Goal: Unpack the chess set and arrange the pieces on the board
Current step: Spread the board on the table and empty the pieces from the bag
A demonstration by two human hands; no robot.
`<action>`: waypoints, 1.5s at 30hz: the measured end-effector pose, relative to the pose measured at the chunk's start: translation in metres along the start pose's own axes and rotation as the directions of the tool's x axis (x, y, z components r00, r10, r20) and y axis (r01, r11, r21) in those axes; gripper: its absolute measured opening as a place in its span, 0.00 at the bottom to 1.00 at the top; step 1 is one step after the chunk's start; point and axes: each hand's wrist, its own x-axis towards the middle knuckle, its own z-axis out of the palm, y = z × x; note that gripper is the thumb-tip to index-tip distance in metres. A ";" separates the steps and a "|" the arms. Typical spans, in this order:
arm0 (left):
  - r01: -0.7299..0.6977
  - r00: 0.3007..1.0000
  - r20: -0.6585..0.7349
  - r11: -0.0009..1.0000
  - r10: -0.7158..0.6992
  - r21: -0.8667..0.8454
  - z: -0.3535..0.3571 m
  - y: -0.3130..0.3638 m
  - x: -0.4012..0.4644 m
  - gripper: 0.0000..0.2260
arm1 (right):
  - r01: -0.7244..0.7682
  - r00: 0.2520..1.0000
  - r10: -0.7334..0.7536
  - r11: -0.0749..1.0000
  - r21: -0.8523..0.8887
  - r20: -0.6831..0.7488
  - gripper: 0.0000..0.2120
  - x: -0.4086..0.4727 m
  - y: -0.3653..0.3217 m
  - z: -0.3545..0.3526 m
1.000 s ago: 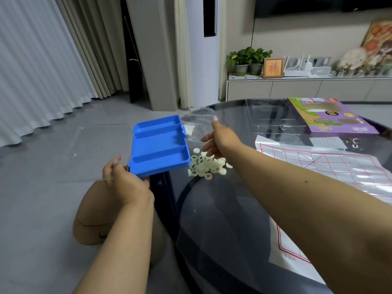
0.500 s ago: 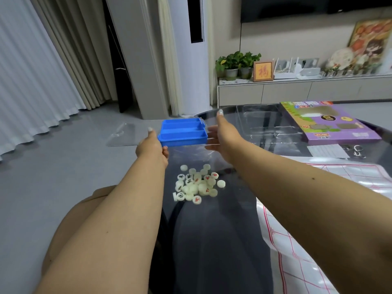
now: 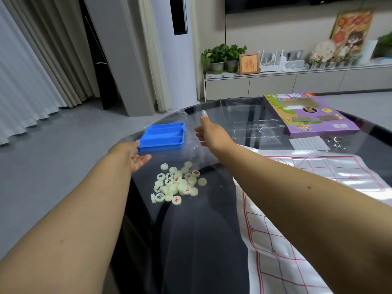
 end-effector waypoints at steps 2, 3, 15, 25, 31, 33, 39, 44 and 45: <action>-0.002 1.000 -0.014 0.999 0.003 0.052 -0.002 -0.004 0.000 0.14 | 0.018 0.999 -0.018 1.000 -0.016 -0.030 0.34 -0.005 0.004 -0.009; -0.009 1.000 -0.021 0.996 0.011 0.084 -0.003 -0.007 0.002 0.15 | 0.022 0.999 -0.023 1.000 -0.023 -0.042 0.33 -0.008 0.006 -0.013; -0.066 0.994 -0.057 0.924 0.094 0.376 0.015 -0.015 0.001 0.07 | 0.081 0.987 -0.098 0.988 -0.135 -0.124 0.29 -0.022 0.019 -0.035; -0.128 0.969 -0.091 0.781 0.230 0.611 0.013 -0.006 -0.003 0.10 | 0.111 0.963 -0.148 0.979 -0.169 -0.226 0.28 -0.019 0.033 -0.049; -0.163 0.950 -0.117 0.780 0.289 0.604 0.009 -0.005 -0.008 0.12 | 0.181 0.924 -0.226 0.969 -0.168 -0.308 0.23 -0.022 0.035 -0.058; -0.186 0.935 -0.134 0.777 0.328 0.602 0.012 -0.004 -0.013 0.13 | 0.202 0.902 -0.256 0.962 -0.184 -0.349 0.23 -0.024 0.035 -0.063; -0.369 0.853 0.015 0.583 0.522 0.724 0.045 0.008 -0.053 0.13 | 0.117 0.847 -0.285 0.923 -0.367 -0.448 0.25 -0.020 0.057 -0.093; -0.627 0.735 0.280 0.462 0.617 0.627 0.092 -0.004 -0.095 0.18 | -0.045 0.865 -0.275 0.790 -0.611 -0.420 0.24 -0.024 0.081 -0.132; -0.664 0.706 0.329 0.423 0.627 0.617 0.101 -0.008 -0.105 0.19 | -0.087 0.876 -0.253 0.754 -0.651 -0.410 0.23 -0.025 0.085 -0.139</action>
